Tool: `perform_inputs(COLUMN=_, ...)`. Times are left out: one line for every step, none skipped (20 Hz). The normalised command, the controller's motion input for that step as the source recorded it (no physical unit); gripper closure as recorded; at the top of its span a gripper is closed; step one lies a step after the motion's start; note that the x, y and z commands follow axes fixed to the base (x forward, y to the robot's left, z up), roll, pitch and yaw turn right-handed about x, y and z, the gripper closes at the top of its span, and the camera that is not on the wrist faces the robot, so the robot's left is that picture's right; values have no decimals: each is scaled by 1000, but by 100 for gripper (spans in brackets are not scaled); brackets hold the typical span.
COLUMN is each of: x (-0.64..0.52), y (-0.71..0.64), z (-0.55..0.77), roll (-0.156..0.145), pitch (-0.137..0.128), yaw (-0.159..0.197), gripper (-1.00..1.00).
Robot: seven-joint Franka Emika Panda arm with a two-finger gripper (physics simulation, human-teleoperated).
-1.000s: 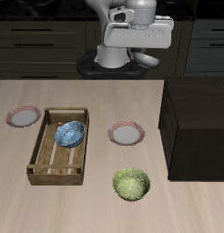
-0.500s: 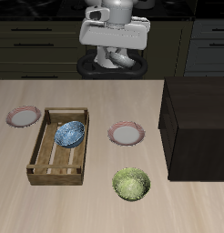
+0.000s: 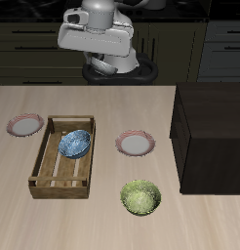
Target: Place the white bowl on the off-center plate and place the green bowl on top of the wooden shelf
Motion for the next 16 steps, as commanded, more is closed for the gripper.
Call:
perform_inputs(x=-40, y=-662, z=13, roll=-62, pitch=14, yaw=-63, gripper=100)
perform_inputs(x=-45, y=-565, z=30, roll=-2, pitch=-34, yaw=2, gripper=100)
perform_inputs(x=-5, y=-588, z=47, roll=-74, pitch=-28, yaw=29, gripper=100)
perform_inputs(x=-1, y=-564, z=45, roll=-55, pitch=-1, yaw=-20, gripper=100)
perform_inputs(x=-29, y=-494, z=64, roll=-21, pitch=-38, yaw=42, gripper=100)
perform_inputs(x=12, y=-561, z=14, roll=-93, pitch=-24, yaw=41, gripper=100)
perform_inputs(x=-28, y=-441, z=-34, roll=-8, pitch=7, yaw=-4, gripper=100)
perform_inputs(x=-10, y=-349, z=-102, roll=24, pitch=72, yaw=-59, gripper=100)
perform_inputs(x=-190, y=-1078, z=-52, roll=-100, pitch=-76, yaw=156, gripper=100)
perform_inputs(x=-44, y=-544, z=-16, roll=-46, pitch=25, yaw=-36, gripper=100)
perform_inputs(x=-123, y=-466, z=42, roll=-5, pitch=-20, yaw=-33, gripper=100)
perform_inputs(x=-163, y=-509, z=37, roll=15, pitch=-51, yaw=37, gripper=100)
perform_inputs(x=-144, y=-489, z=42, roll=-38, pitch=2, yaw=-54, gripper=100)
perform_inputs(x=-195, y=-328, z=27, roll=23, pitch=-24, yaw=28, gripper=100)
perform_inputs(x=-136, y=-254, z=42, roll=-23, pitch=-20, yaw=23, gripper=100)
perform_inputs(x=-159, y=-385, z=-36, roll=-24, pitch=2, yaw=-35, gripper=100)
